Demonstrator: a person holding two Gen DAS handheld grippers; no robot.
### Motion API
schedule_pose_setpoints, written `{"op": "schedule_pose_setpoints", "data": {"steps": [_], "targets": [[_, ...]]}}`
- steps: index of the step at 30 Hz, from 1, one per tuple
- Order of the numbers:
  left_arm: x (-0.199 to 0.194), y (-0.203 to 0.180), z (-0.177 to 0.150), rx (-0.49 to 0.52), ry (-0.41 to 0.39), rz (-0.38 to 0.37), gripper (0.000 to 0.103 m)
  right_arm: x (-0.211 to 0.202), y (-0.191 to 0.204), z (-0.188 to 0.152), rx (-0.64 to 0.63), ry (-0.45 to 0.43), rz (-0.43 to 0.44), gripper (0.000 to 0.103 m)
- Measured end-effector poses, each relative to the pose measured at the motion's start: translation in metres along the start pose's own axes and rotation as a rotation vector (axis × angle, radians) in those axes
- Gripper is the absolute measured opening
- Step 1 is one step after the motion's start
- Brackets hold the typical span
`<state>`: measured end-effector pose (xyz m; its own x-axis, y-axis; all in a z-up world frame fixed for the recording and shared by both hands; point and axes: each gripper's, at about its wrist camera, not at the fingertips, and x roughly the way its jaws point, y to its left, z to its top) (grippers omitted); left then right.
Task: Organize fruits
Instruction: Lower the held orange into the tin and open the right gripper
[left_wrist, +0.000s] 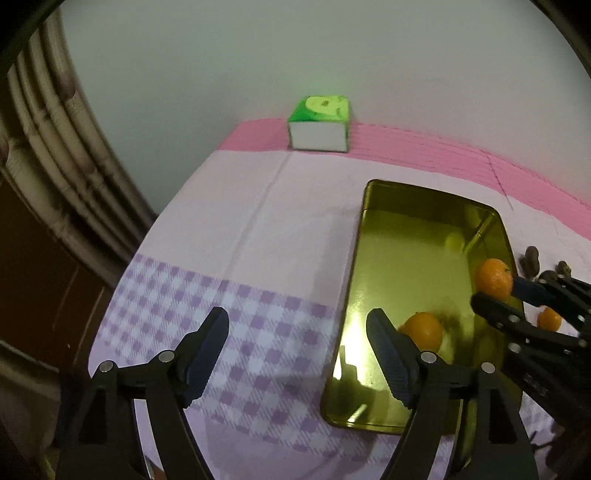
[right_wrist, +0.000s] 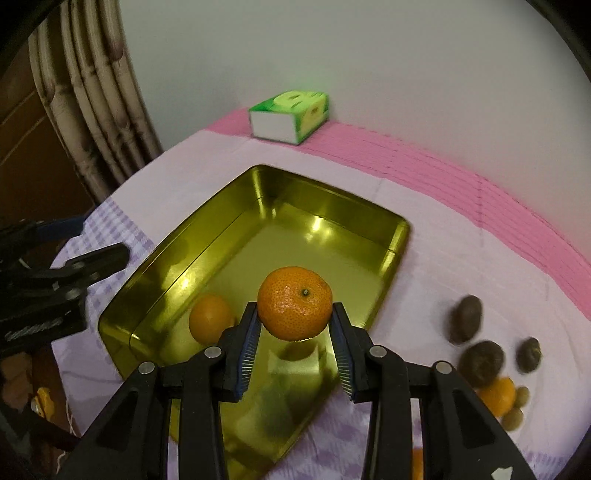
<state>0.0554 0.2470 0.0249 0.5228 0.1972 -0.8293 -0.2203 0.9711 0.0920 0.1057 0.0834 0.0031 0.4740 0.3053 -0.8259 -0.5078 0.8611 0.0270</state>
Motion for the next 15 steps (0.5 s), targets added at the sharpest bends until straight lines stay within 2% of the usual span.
{"op": "schedule_pose_setpoints", "data": {"steps": [7, 11, 15], "targets": [[0.008, -0.003, -0.001, 0.022, 0.031, -0.005, 0.077, 0.03, -0.001, 0.002, -0.005, 0.058, -0.029, 0.035], [0.009, -0.006, 0.0, 0.022, 0.031, -0.005, 0.078, 0.044, -0.002, 0.006, 0.019, 0.085, -0.019, 0.036], [0.009, -0.007, 0.001, 0.025, 0.031, -0.012, 0.079, 0.051, 0.007, 0.009, -0.01, 0.095, -0.044, 0.035]]}}
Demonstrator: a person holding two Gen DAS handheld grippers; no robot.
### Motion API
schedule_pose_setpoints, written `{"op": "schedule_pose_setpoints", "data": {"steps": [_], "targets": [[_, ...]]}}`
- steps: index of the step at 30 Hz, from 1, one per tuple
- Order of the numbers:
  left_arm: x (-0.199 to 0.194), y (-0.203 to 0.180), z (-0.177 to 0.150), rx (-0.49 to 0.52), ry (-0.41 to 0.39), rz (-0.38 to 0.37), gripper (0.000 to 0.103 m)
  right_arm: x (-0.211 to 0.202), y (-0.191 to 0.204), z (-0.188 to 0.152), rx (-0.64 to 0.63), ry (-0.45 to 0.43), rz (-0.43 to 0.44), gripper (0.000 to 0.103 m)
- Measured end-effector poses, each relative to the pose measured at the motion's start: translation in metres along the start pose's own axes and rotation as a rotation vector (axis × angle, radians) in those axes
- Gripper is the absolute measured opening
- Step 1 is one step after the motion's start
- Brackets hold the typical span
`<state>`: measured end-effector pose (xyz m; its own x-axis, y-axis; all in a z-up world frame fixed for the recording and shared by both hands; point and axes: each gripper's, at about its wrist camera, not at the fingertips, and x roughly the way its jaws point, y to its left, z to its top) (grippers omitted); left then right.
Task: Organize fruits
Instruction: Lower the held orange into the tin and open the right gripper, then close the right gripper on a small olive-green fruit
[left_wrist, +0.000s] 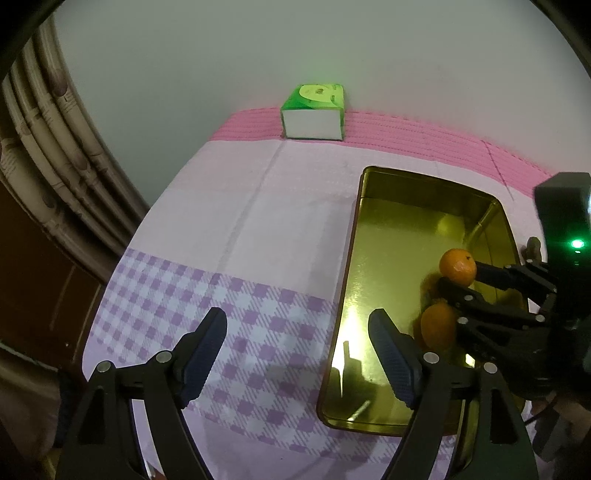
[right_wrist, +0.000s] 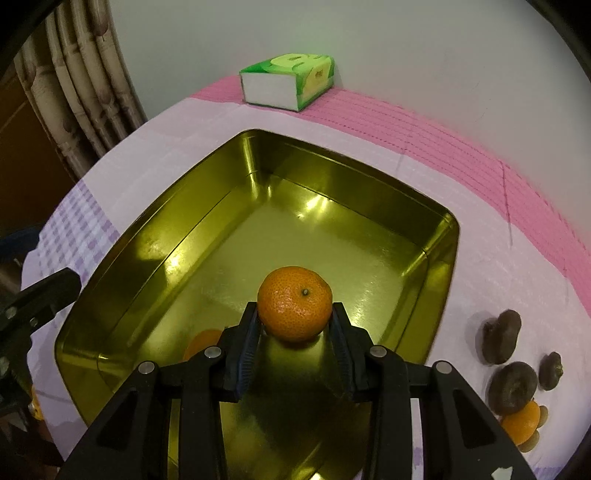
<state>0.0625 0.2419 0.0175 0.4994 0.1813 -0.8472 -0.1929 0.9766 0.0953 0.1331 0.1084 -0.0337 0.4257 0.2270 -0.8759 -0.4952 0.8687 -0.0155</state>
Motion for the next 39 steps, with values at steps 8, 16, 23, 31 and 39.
{"op": "schedule_pose_setpoints", "data": {"steps": [8, 16, 23, 31, 39], "targets": [[-0.001, -0.004, 0.0, 0.013, -0.003, -0.015, 0.08, 0.004, 0.001, 0.004, -0.012, 0.005, -0.033, 0.036], [-0.002, -0.005, -0.001, 0.019, -0.001, -0.02, 0.081, 0.002, 0.002, 0.004, -0.004, -0.003, -0.022, 0.038], [-0.003, -0.011, -0.003, 0.038, -0.006, -0.023, 0.081, -0.011, -0.001, 0.003, 0.014, -0.035, -0.001, 0.042], [-0.003, -0.015, -0.004, 0.053, -0.01, -0.028, 0.081, -0.049, -0.015, -0.007, 0.052, -0.096, 0.015, 0.047], [-0.005, -0.021, -0.006, 0.074, -0.017, -0.025, 0.082, -0.098, -0.058, -0.046, 0.105, -0.111, -0.019, 0.048]]}}
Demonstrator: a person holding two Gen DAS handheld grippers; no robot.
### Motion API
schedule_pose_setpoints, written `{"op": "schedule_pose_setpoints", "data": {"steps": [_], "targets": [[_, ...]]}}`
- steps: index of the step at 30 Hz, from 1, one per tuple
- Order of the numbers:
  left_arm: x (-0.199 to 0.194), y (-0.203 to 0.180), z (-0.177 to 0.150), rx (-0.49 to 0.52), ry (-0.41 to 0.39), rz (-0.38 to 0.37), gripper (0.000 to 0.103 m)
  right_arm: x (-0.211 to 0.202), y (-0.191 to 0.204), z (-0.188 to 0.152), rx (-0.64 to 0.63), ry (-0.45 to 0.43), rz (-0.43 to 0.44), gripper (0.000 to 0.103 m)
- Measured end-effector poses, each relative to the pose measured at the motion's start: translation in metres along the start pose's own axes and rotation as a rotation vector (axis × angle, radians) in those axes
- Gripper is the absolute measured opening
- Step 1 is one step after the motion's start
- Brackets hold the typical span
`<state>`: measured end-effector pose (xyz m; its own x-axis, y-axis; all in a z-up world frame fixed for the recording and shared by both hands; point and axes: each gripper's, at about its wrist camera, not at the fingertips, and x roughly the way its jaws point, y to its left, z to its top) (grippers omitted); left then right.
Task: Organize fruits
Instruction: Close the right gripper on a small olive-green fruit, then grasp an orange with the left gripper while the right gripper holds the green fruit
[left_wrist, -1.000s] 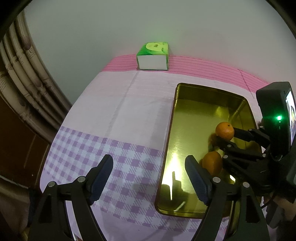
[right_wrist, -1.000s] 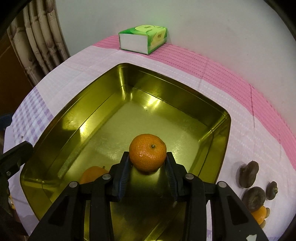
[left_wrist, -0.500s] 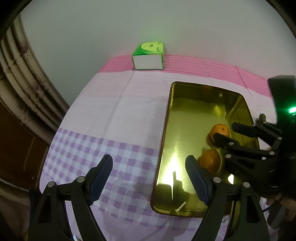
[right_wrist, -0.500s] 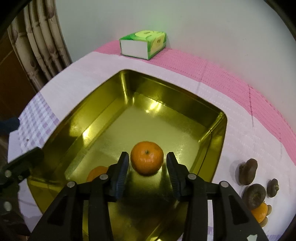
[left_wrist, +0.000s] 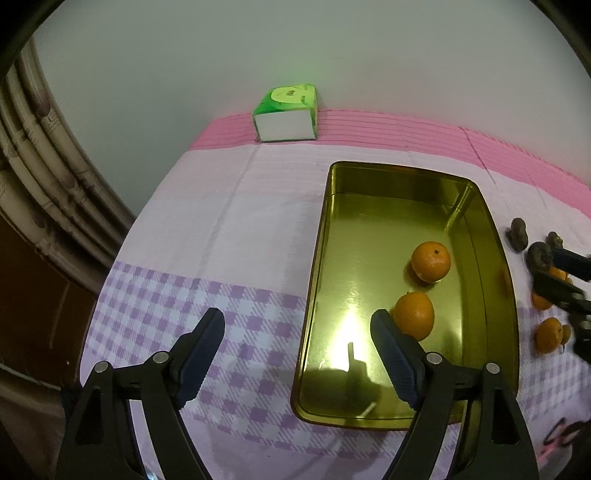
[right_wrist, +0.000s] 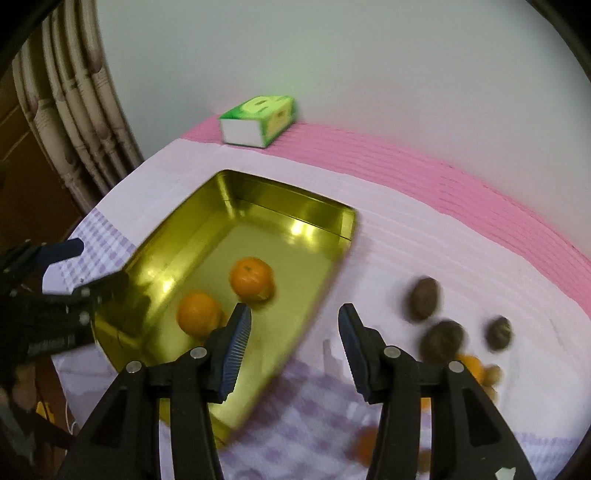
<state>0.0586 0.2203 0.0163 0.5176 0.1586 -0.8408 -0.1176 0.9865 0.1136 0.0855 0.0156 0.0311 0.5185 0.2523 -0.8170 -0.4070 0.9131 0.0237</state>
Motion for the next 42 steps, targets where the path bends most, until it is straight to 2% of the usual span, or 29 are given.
{"op": "schedule_pose_setpoints", "data": {"steps": [7, 15, 21, 26, 35, 42], "targets": [[-0.001, -0.008, -0.001, 0.025, -0.001, -0.005, 0.082, -0.038, -0.06, -0.052, 0.055, 0.028, -0.11, 0.048], [-0.003, -0.022, -0.005, 0.08, -0.006, -0.015, 0.082, -0.045, -0.096, -0.109, 0.146, 0.101, -0.121, 0.048], [-0.002, -0.031, -0.01, 0.115, -0.007, -0.024, 0.082, -0.028, -0.097, -0.117, 0.163, 0.11, -0.104, 0.039], [-0.003, -0.038, -0.012, 0.131, -0.015, -0.042, 0.082, -0.018, -0.095, -0.118, 0.154, 0.1, -0.102, 0.037], [-0.017, -0.062, -0.015, 0.16, -0.031, -0.112, 0.082, -0.001, -0.098, -0.116, 0.17, 0.111, -0.058, 0.024], [-0.029, -0.104, -0.014, 0.211, -0.022, -0.2, 0.082, -0.003, -0.099, -0.118, 0.167, 0.103, -0.051, 0.024]]}}
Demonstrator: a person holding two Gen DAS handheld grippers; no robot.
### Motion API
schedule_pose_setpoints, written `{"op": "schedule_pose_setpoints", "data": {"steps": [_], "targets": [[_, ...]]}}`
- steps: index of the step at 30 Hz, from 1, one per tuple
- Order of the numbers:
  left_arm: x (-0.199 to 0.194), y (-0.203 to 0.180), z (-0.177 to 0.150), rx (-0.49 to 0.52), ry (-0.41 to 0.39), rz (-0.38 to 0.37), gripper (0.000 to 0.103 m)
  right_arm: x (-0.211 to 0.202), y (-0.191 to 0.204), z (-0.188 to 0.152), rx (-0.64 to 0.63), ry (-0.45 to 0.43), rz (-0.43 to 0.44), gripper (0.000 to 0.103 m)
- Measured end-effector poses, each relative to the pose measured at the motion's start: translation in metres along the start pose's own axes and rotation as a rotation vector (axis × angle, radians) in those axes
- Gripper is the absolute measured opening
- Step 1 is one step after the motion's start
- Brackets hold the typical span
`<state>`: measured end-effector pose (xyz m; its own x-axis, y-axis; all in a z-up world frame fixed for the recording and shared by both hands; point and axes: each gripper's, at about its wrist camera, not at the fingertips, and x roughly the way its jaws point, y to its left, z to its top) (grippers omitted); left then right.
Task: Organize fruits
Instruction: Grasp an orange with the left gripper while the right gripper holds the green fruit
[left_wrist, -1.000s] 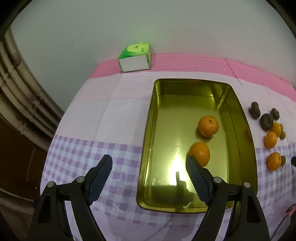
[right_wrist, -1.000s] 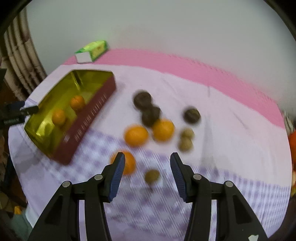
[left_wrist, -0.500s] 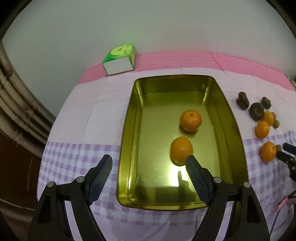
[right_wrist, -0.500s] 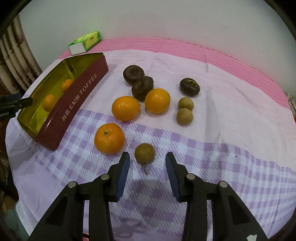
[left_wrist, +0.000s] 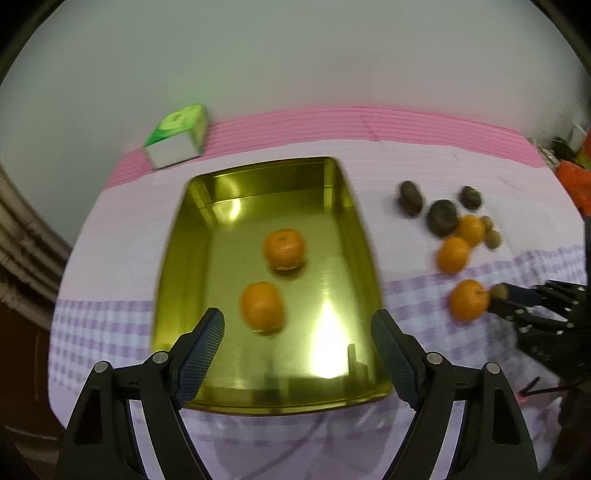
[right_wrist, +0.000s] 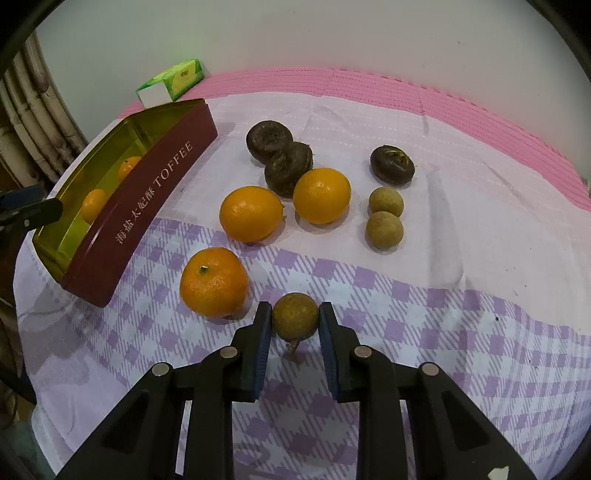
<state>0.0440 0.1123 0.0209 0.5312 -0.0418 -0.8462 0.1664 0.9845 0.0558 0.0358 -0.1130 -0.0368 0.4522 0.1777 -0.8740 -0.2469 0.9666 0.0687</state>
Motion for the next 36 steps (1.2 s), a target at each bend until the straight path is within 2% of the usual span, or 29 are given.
{"op": "schedule_pose_setpoints", "data": {"steps": [13, 18, 29, 32, 36], "targets": [[0.014, -0.092, 0.007, 0.138, 0.033, -0.11, 0.082, -0.023, -0.035, -0.016, 0.046, -0.001, -0.067, 0.024], [0.033, -0.111, 0.008, 0.131, 0.077, -0.124, 0.082, -0.028, -0.056, -0.022, 0.128, -0.021, -0.056, 0.024], [0.063, -0.137, 0.011, 0.142, 0.133, -0.12, 0.081, -0.028, -0.067, -0.021, 0.164, -0.026, -0.043, 0.024], [0.069, -0.141, 0.012, 0.143, 0.146, -0.125, 0.077, -0.029, -0.068, -0.021, 0.17, -0.028, -0.04, 0.024], [0.076, -0.145, 0.013, 0.139, 0.163, -0.129, 0.064, -0.029, -0.07, -0.021, 0.175, -0.025, -0.037, 0.024]]}}
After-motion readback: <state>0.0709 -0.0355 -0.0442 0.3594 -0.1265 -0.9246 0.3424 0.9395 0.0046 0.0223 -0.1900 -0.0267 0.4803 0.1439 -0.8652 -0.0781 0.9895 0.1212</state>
